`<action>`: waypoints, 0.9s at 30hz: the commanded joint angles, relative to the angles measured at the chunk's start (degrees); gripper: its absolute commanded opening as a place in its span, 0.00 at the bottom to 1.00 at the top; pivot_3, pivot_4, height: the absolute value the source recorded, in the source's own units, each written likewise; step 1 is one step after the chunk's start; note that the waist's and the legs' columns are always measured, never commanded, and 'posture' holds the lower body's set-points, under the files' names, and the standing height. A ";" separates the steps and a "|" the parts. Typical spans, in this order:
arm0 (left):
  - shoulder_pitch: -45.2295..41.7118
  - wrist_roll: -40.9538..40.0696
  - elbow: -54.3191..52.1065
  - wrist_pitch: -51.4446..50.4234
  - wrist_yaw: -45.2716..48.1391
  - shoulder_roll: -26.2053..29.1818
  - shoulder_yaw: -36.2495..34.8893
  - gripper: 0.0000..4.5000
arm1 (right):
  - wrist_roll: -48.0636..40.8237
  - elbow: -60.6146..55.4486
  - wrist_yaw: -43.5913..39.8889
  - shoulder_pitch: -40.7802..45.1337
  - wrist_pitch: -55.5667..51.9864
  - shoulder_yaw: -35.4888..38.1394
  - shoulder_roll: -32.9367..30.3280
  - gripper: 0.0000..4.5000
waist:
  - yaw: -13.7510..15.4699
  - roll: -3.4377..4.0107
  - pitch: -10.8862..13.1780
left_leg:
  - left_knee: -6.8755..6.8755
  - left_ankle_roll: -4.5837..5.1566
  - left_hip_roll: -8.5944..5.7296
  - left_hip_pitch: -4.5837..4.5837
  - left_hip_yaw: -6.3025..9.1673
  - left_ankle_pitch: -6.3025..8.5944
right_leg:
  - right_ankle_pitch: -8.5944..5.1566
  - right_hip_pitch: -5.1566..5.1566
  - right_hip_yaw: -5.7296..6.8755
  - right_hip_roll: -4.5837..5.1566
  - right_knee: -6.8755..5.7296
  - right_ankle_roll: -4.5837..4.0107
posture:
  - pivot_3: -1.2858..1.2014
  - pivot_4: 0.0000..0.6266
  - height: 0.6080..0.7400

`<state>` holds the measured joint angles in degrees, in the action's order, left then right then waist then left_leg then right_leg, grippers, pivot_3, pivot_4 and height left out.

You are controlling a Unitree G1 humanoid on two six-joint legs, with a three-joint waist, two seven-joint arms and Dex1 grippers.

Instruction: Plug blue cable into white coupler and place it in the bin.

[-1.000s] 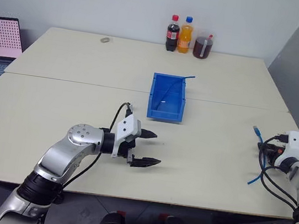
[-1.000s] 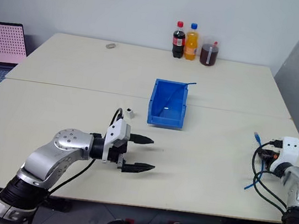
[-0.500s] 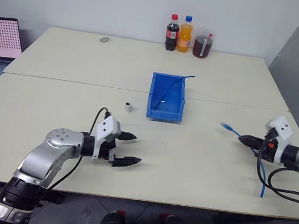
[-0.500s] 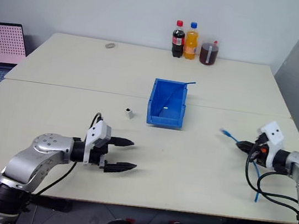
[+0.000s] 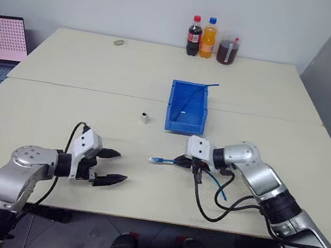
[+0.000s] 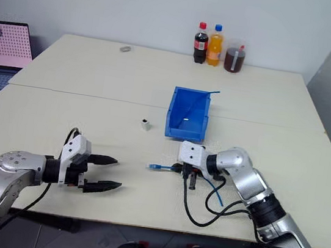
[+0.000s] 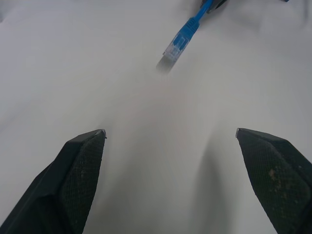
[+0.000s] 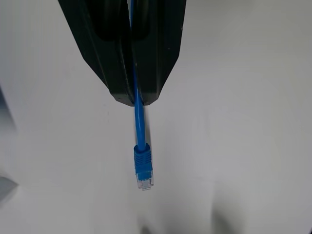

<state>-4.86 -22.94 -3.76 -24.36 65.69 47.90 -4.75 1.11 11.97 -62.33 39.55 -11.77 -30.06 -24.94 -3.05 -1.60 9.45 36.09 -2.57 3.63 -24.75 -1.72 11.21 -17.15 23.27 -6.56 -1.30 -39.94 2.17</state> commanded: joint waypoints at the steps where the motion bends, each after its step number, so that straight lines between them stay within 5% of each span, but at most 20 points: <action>1: 0.73 -1.10 -2.08 -0.22 -0.75 0.58 -2.29 1.00 | 1.47 3.68 -0.16 1.72 4.18 -0.08 1.96 0.12 | 0.02 0.00 0.00 | -0.01 0.00 0.00 0.00 0.01 0.00 | 0.00 0.00 0.01 0.00 0.00 -0.01 | 0.52 0.24 1.00; 10: -2.73 0.86 0.03 1.70 -2.02 -1.22 0.36 1.00 | -0.88 1.43 -2.96 0.97 2.44 2.89 1.75 0.59 | 0.05 -0.01 0.00 | 0.00 0.00 0.06 0.01 0.12 0.00 | -0.01 -0.02 0.12 -0.08 -0.06 -0.03 | 0.52 0.24 1.00; 16: -10.75 5.82 5.45 7.10 -2.05 -6.06 7.03 1.00 | -10.96 -17.71 -4.00 -5.54 -15.83 10.35 -3.07 0.93 | 0.97 -0.01 0.00 | 0.01 0.00 0.03 -0.02 0.15 0.00 | 0.00 -0.05 0.14 -0.07 -0.06 -0.03 | 0.52 0.24 1.00; 27: -17.74 15.99 18.24 20.89 -1.01 -10.93 15.97 1.00 | -16.98 -39.13 8.21 -19.50 -32.27 16.97 -4.61 0.93 | 1.12 -0.04 -0.02 | 0.01 0.00 0.06 -0.02 0.21 0.00 | -0.02 -0.05 0.12 -0.19 -0.07 0.00 | 0.52 0.24 1.00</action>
<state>-21.66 -9.50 12.55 -6.61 64.53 37.30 9.56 -14.09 -22.99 -56.17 20.56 -42.24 -15.03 -29.72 -1.93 -1.64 9.43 36.10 -2.56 3.70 -24.76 -1.51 11.21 -17.18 23.20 -6.44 -1.49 -40.00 2.18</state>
